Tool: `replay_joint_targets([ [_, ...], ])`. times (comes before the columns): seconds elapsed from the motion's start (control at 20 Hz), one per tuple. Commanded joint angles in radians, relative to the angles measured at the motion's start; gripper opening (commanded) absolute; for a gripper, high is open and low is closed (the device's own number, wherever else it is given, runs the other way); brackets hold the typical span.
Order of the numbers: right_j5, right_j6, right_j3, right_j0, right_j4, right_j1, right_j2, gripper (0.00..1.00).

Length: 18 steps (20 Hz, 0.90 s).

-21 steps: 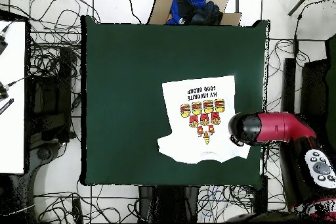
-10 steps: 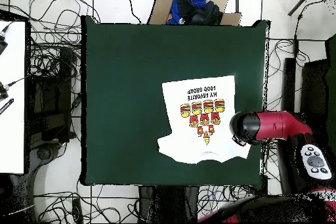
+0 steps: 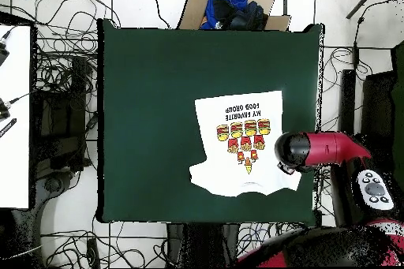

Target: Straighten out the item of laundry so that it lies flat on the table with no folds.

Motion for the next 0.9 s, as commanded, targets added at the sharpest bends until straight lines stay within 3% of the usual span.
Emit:
replay_joint_targets([
  [0.05, 0.004, 0.118, -0.095, 0.052, -0.047, 0.104, -0.046, 0.00],
  [0.9, 0.002, 0.137, -0.152, 0.167, -0.082, 0.096, -0.178, 0.00],
])
